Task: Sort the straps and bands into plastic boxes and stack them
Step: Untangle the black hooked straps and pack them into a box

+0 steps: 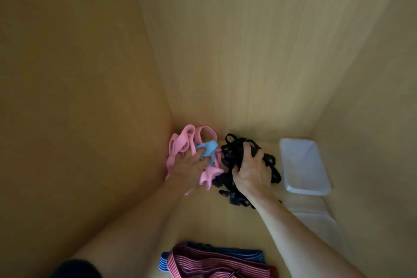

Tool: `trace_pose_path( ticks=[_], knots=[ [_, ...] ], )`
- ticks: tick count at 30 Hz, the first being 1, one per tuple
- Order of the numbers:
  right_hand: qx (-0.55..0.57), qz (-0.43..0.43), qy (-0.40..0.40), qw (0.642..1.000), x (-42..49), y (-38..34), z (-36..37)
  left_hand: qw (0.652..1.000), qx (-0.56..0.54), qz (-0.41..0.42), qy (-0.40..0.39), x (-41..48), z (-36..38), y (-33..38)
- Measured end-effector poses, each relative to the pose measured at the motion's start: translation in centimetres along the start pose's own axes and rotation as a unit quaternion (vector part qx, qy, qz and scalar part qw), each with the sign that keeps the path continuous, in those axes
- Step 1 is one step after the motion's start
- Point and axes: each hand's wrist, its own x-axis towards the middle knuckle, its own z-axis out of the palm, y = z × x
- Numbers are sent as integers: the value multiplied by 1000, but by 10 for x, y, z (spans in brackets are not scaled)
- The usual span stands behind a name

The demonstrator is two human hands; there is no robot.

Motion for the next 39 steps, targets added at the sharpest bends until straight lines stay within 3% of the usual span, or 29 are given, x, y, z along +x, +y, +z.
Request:
trace_pose_path(
  ticks=[10, 17, 25, 29, 35, 39],
  knots=[
    [-85, 26, -20, 996, 55, 19, 36, 997, 43, -56, -21, 33, 20, 13],
    [-115, 22, -34, 993, 75, 13, 47, 995, 54, -44, -72, 51, 15, 12],
    [-35, 73, -119, 990, 39, 6, 1, 972, -172, -93, -127, 14, -30, 32],
    [0, 57, -87, 995, 12, 9, -26, 966, -213, -122, -82, -6, -50, 53],
    [16, -10, -33, 999, -27, 14, -52, 984, -142, -103, -43, -44, -68, 62],
    [4, -59, -23, 998, -42, 12, -52, 974, -213, -76, 1, -69, -70, 56]
  ],
)
